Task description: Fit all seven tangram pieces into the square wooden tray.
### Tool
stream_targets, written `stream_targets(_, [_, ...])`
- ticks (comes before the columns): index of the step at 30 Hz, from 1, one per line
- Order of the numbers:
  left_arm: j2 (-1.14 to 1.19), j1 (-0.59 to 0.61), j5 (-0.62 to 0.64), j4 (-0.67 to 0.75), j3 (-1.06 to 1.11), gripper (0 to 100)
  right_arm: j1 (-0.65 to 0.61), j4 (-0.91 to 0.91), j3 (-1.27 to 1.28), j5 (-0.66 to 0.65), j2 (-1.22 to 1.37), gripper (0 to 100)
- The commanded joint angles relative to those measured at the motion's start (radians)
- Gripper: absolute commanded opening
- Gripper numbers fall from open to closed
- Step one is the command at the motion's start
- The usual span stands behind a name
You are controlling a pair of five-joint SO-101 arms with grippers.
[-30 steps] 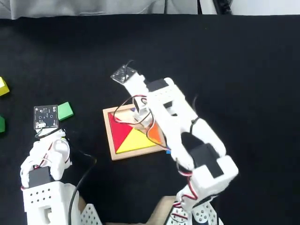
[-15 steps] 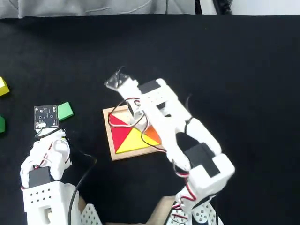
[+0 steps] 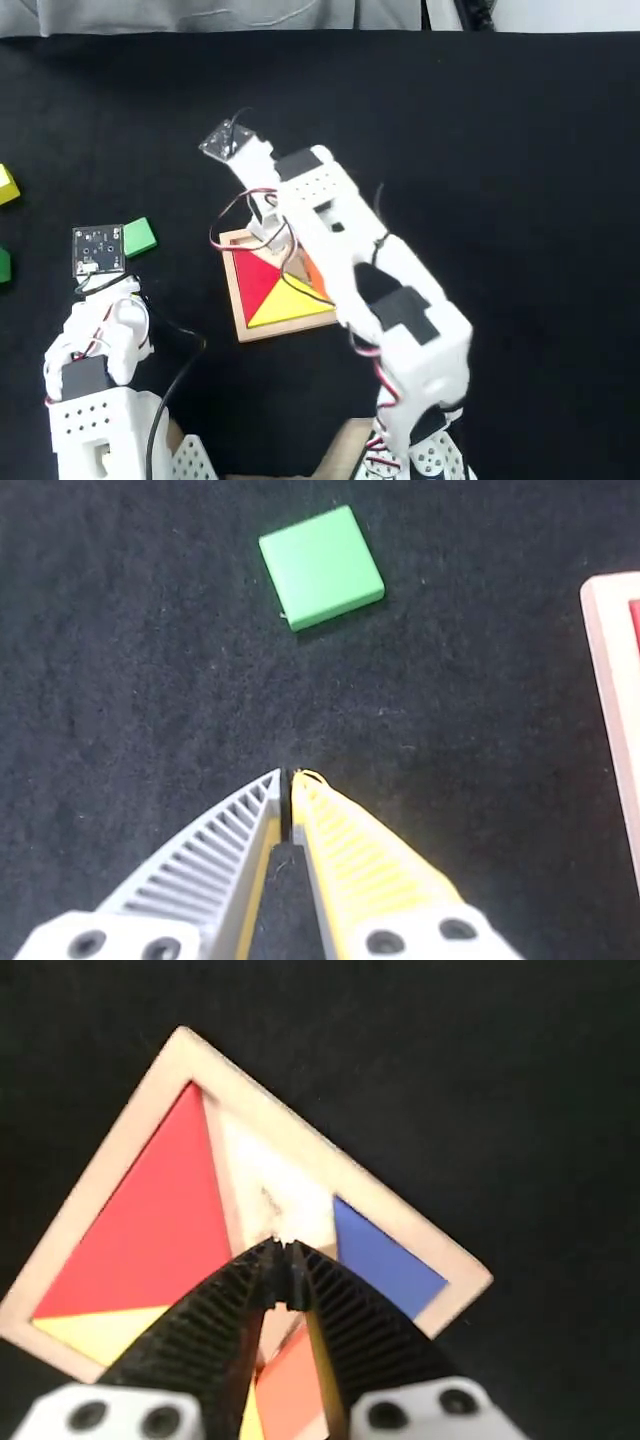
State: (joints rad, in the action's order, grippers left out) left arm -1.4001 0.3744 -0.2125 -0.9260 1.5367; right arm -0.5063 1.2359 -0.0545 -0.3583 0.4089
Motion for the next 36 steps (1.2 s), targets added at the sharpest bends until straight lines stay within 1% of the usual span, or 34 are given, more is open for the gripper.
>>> stream_targets(1, [-0.008, 0.007, -0.014, 0.000, -0.007, 3, -0.009, 0.035, -0.087, 0.009, 0.024, 1.1])
stream_targets(11, [-0.008, 0.007, -0.014, 0.000, -0.007, 3, 0.058, 0.072, -0.058, 0.000, 0.076, 1.1])
stream_targets(21, [-0.008, 0.007, -0.014, 0.000, -0.007, 3, 0.060, 0.060, 0.041, -0.002, -0.085, 1.1])
stream_targets(25, [-0.008, 0.007, -0.014, 0.000, -0.007, 3, 0.029, 0.005, 0.042, 0.008, -0.120, 1.1])
stream_targets(30, [-0.008, 0.007, -0.014, 0.000, -0.007, 3, -0.009, -0.031, 0.033, 0.003, -0.044, 1.1])
stream_targets(33, [-0.008, 0.007, -0.014, 0.000, -0.007, 3, 0.000, -0.017, 0.008, 0.002, 0.027, 1.1])
stream_targets(36, [-0.008, 0.007, -0.014, 0.000, -0.007, 3, 0.011, 0.041, -0.007, 0.000, 0.059, 1.1])
